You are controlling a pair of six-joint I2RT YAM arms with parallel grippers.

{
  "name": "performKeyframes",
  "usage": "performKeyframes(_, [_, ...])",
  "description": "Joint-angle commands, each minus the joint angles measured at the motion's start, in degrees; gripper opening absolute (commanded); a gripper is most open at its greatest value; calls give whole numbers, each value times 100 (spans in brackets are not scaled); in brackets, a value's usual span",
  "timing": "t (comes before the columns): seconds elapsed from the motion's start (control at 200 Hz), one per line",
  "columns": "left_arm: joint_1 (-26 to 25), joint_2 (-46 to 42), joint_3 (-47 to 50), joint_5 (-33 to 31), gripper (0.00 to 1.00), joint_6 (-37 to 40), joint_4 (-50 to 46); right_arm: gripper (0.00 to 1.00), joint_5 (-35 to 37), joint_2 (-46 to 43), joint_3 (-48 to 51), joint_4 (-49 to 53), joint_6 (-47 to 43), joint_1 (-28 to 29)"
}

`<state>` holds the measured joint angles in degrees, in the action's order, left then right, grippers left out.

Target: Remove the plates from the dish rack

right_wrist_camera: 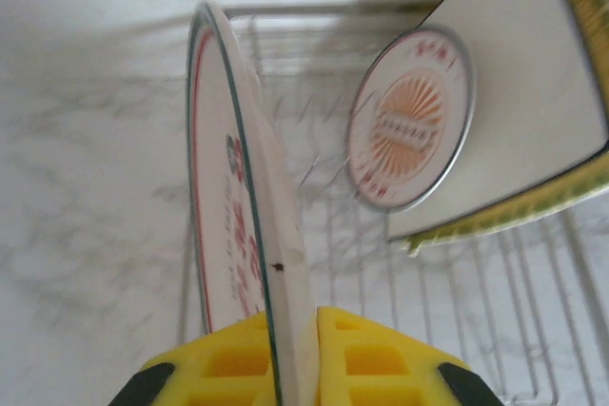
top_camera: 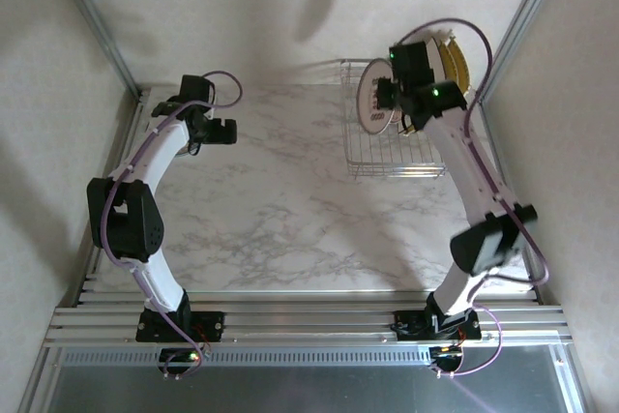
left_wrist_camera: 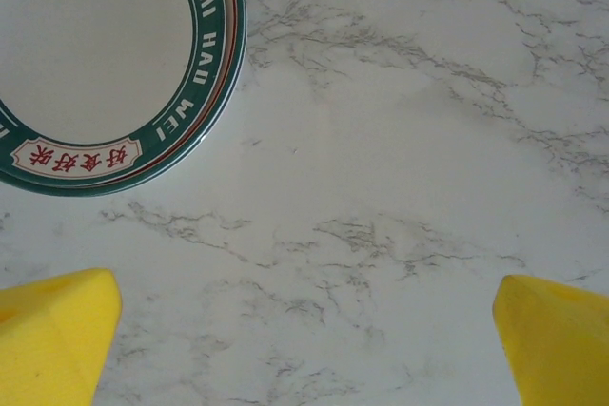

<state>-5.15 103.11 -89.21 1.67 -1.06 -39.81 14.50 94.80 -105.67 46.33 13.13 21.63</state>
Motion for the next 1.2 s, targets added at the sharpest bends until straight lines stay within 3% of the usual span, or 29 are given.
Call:
performKeyframes(0.0, [31, -98, 119, -49, 100, 36, 59, 0, -986, -797, 1235, -1022, 818, -96])
performKeyframes(0.22, [-26, -276, 242, -70, 100, -131, 193, 0, -3465, -1433, 2884, -2946, 1842, -333])
performKeyframes(0.41, [-45, -686, 249, 246, 100, -214, 196, 0, -5098, -1058, 3762, -5258, 3099, -388])
performKeyframes(0.526, [-56, -950, 501, 343, 99, -239, 321, 0, -5354, -809, 4037, -5962, 3332, -350])
performKeyframes(0.611, [-30, -1160, 729, 763, 100, -319, 535, 0, -5416, -661, 4022, -6039, 3288, -352])
performKeyframes(0.801, [23, -1521, 1386, 3827, 100, -1266, 1924, 0, -5295, -486, 4192, -6750, 3611, -338])
performKeyframes(0.901, [14, -1606, 1847, 4989, 100, -2057, 3064, 0, -5229, -495, 4311, -6967, 3648, -341])
performKeyframes(1.011, [-59, -1513, 2258, 5629, 100, -2857, 4250, 0, -5233, -447, 4329, -6990, 3655, -327])
performKeyframes(1.196, [-243, -1415, 2435, 5615, 99, -3185, 4847, 0, -5231, -233, 4055, -6801, 3621, -197])
